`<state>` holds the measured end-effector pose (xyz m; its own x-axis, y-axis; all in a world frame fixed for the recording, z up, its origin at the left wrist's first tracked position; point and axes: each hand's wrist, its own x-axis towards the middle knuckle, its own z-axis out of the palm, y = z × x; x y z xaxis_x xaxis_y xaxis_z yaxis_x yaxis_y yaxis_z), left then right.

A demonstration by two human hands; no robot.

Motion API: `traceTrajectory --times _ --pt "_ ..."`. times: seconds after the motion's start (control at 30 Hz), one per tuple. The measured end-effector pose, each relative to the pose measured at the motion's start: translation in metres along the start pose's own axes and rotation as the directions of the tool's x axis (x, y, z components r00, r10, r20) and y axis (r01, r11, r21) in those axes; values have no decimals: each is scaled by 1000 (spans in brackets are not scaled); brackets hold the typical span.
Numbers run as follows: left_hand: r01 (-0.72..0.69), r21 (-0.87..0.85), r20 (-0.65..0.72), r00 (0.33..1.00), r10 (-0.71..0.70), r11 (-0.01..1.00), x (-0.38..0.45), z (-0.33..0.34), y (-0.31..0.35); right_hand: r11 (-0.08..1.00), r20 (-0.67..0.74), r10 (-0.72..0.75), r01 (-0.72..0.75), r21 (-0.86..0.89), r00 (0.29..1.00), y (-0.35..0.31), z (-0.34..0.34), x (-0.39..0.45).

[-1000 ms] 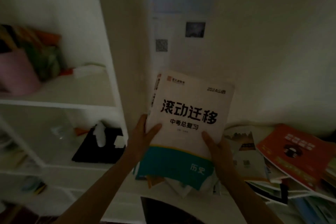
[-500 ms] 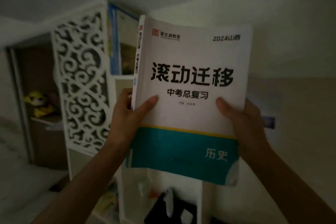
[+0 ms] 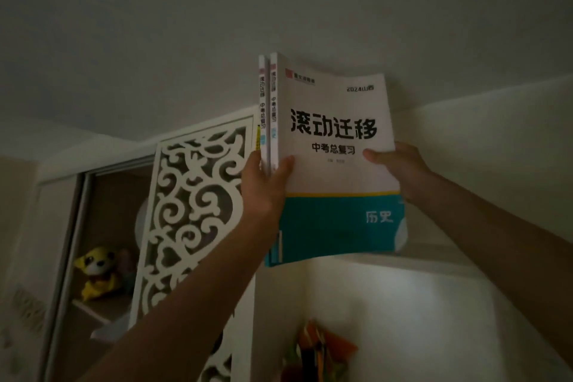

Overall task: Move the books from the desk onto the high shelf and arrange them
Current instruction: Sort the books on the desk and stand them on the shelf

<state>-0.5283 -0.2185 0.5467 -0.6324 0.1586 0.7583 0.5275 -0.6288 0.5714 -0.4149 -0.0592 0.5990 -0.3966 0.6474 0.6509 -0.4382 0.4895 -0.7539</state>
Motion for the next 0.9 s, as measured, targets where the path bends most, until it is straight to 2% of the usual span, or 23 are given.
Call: traceTrajectory --times 0.1,0.2,0.27,0.3,0.37,0.4,0.43,0.47,0.5,0.53,0.57,0.6,0.63,0.67,0.7,0.77,0.83,0.9 --pt "-66 156 -108 991 83 986 30 10 -29 996 -48 72 -75 -57 996 26 21 43" --pt "-24 205 -172 983 60 979 51 20 -59 988 -70 68 -77 -132 995 49 35 72" --pt "22 242 -210 977 31 970 64 24 -76 954 -53 42 -56 -295 998 59 45 84" --pt "36 255 -224 974 22 966 69 25 -83 905 -54 44 -63 -421 998 64 51 89" --pt "39 293 -231 972 32 955 79 27 -96 729 -122 37 -111 -676 992 69 62 91" --pt "21 329 -218 974 55 944 81 29 -100 652 -142 -15 -98 -752 990 72 70 89" --pt "-4 363 -200 976 82 932 81 31 -103 602 -103 -75 -37 -798 992 73 75 85" --pt "-22 384 -182 978 99 923 82 34 -106 593 -6 -97 53 -804 995 76 81 85" --pt "-32 390 -167 980 105 920 80 35 -107 649 142 -81 160 -743 987 79 86 85" --pt "-42 398 -162 980 116 916 79 32 -108 708 299 -8 217 -672 954 83 91 82" --pt "-72 428 -165 974 157 901 78 25 -111 718 432 84 246 -651 898 87 95 79" --pt "-123 482 -151 964 220 868 78 13 -114 680 517 176 277 -679 838 93 99 76" --pt "-187 531 -92 957 275 826 77 -1 -118 619 560 236 321 -717 794 100 101 75" --pt "-259 552 8 952 305 793 78 -17 -122 571 572 252 357 -739 781 107 103 77" --pt "-322 551 129 944 302 770 77 -31 -123 567 591 224 390 -726 775 113 103 77" --pt "-411 566 353 904 241 715 79 -50 -128 624 639 130 438 -647 758 125 104 81" --pt "-492 652 438 865 244 577 84 -58 -138 658 676 32 494 -568 736 130 106 86" --pt "-476 771 399 879 261 423 87 -57 -150 647 698 -24 544 -535 715 133 107 92"
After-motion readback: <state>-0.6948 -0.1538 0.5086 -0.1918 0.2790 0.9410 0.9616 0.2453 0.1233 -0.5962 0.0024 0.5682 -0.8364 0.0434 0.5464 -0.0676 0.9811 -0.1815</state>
